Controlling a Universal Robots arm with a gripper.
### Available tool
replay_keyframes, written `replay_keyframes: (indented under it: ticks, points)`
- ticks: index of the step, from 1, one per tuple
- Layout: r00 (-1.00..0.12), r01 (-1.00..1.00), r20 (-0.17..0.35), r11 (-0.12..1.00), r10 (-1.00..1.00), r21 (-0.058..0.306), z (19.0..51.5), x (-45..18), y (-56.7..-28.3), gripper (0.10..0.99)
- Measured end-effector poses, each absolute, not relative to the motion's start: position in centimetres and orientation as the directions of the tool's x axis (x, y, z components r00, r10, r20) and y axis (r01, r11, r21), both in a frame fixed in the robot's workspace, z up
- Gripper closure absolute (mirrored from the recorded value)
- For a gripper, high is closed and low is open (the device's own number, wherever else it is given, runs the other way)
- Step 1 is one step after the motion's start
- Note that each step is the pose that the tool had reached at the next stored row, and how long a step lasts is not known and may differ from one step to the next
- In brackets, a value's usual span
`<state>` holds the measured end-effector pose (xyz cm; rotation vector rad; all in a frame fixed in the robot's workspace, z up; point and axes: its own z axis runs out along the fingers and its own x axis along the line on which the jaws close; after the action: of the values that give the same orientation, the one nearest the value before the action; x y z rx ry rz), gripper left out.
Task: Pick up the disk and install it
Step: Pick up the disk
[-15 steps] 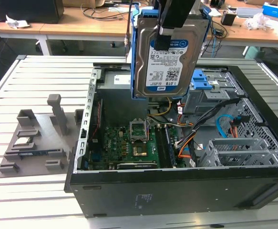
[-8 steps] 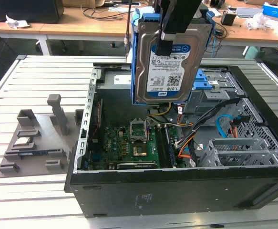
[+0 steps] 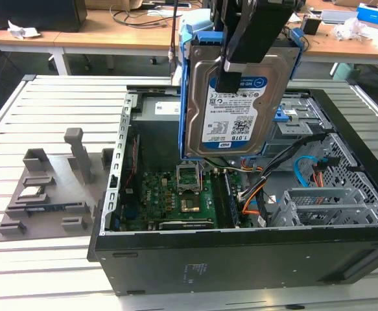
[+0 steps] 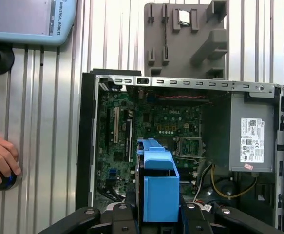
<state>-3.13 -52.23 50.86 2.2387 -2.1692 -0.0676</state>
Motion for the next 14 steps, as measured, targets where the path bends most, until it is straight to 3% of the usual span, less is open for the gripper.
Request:
replay_keyframes:
  ticks: [14]
  points:
    - [0.031, -0.998, -0.015, -0.032, -0.999, 0.047, 49.4, -3.1, -55.3, 0.722]
